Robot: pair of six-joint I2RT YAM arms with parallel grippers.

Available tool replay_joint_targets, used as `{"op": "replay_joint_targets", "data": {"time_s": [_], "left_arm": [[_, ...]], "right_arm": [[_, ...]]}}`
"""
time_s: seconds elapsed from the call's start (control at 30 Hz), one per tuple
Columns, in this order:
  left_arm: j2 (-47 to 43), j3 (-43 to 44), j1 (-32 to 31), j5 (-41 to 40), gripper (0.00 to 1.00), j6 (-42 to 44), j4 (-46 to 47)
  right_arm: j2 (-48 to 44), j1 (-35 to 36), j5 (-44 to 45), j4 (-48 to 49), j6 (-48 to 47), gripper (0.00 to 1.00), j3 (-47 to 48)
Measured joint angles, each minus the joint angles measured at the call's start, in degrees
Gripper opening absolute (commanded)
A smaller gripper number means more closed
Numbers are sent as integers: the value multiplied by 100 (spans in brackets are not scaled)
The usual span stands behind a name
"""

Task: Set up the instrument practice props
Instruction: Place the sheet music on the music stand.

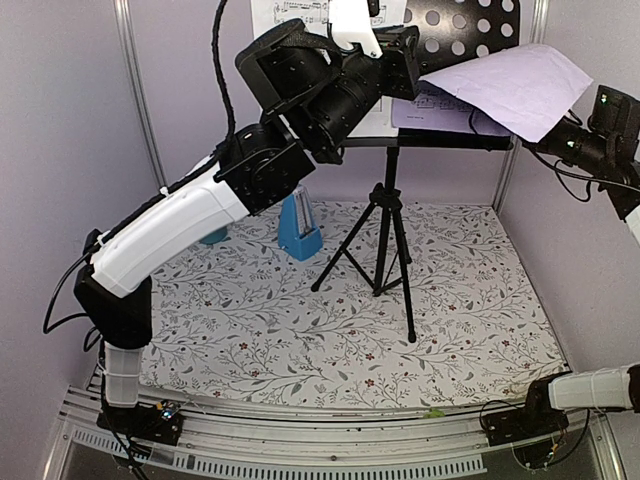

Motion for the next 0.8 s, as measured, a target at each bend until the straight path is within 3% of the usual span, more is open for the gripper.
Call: {"op": "replay_joint_targets", "data": {"time_s": [0.4, 0.73, 0.8], "left_arm": [[-417, -730, 2, 72, 16, -35, 13], [-1403, -2079, 2, 116, 16, -125, 195], [-1469, -2170, 2, 157, 16, -138, 219]], "right_arm": [[57, 125, 592, -551, -343, 0, 227], [179, 293, 990, -826, -649, 0, 461], [201, 315, 1049, -855, -671, 10, 494]]}}
